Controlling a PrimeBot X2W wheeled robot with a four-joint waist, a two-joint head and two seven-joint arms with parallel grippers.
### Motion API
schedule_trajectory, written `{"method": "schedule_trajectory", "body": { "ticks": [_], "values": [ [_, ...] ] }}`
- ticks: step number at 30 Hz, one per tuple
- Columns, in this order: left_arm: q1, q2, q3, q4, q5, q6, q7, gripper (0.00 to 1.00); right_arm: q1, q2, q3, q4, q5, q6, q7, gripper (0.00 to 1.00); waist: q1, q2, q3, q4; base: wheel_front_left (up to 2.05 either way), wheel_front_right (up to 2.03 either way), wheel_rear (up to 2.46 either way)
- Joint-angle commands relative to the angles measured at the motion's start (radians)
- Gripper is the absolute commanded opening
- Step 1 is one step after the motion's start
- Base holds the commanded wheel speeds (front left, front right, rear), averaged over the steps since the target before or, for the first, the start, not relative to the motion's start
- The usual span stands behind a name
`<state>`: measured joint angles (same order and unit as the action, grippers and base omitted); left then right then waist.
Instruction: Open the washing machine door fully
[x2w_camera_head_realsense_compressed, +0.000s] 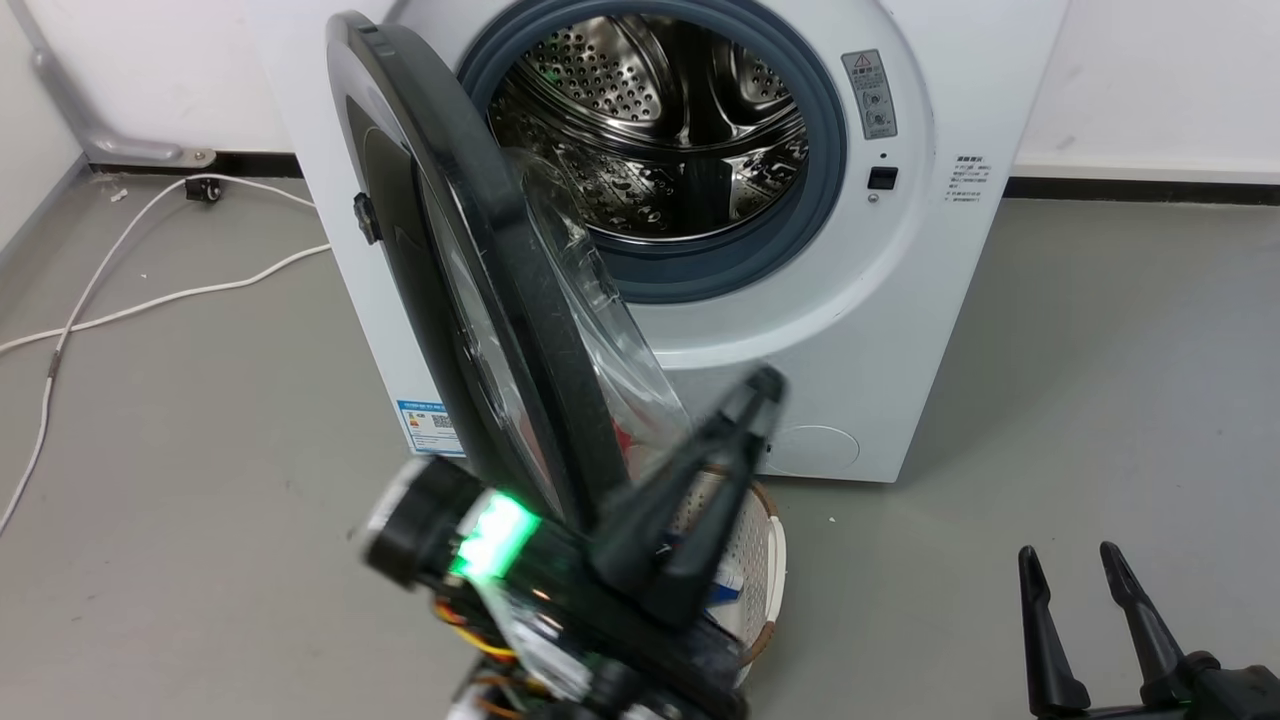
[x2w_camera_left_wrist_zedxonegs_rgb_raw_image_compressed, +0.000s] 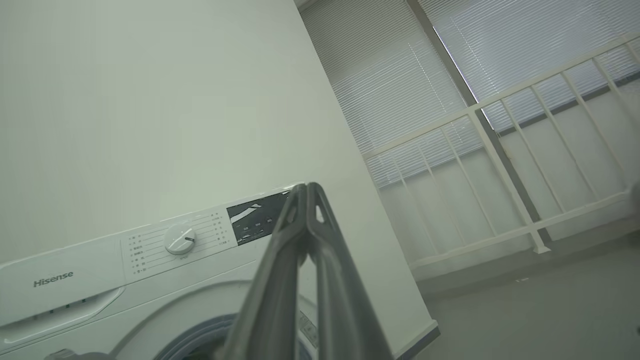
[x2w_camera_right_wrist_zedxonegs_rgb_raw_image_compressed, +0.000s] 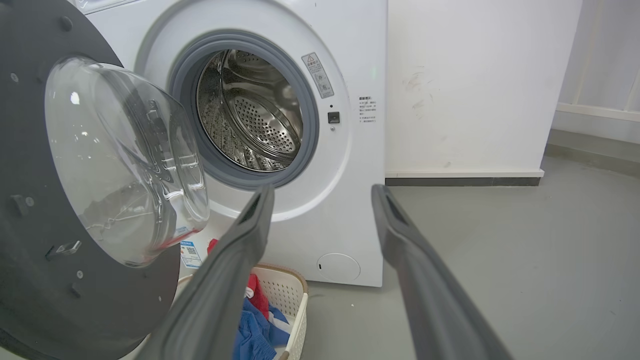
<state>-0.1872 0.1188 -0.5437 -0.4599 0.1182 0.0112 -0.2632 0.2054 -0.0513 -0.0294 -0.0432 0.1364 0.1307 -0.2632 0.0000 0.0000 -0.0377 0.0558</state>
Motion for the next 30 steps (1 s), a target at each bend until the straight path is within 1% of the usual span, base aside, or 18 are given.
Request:
{"method": "schedule_trajectory", "body": {
  "ticks": [1, 8, 15, 21, 30],
  "values": [
    [0.013, -0.003, -0.026, 0.017, -0.008, -0.008, -0.002, 0.0, -0.005, 0.002, 0.002, -0.002, -0.006, 0.0, -0.002, 1.0, 0.0, 0.0, 0.001, 0.0, 0.0, 0.0, 0.0],
    [0.045, -0.019, -0.138, 0.127, -0.045, -0.032, -0.002, 0.0, -0.014, 0.002, 0.005, -0.003, -0.005, 0.0, -0.002, 1.0, 0.0, 0.0, 0.013, 0.0, 0.0, 0.0, 0.0],
    [0.083, -0.009, -0.184, 0.254, -0.079, -0.033, -0.002, 0.0, -0.022, 0.002, 0.005, -0.002, -0.009, 0.0, -0.002, 1.0, 0.0, 0.0, 0.035, -0.002, 0.0, 0.0, 0.0],
    [0.093, -0.012, -0.168, 0.365, -0.114, -0.015, -0.003, 0.0, -0.036, 0.002, 0.007, -0.002, -0.01, 0.0, -0.002, 1.0, 0.0, 0.0, 0.057, -0.005, 0.0, 0.0, 0.0],
    [0.084, -0.015, -0.111, 0.47, -0.146, 0.022, -0.003, 0.0, -0.059, 0.002, 0.0, -0.001, -0.015, 0.0, -0.002, 1.0, 0.0, 0.0, 0.092, 0.0, 0.0, 0.0, 0.0]
  ]
}}
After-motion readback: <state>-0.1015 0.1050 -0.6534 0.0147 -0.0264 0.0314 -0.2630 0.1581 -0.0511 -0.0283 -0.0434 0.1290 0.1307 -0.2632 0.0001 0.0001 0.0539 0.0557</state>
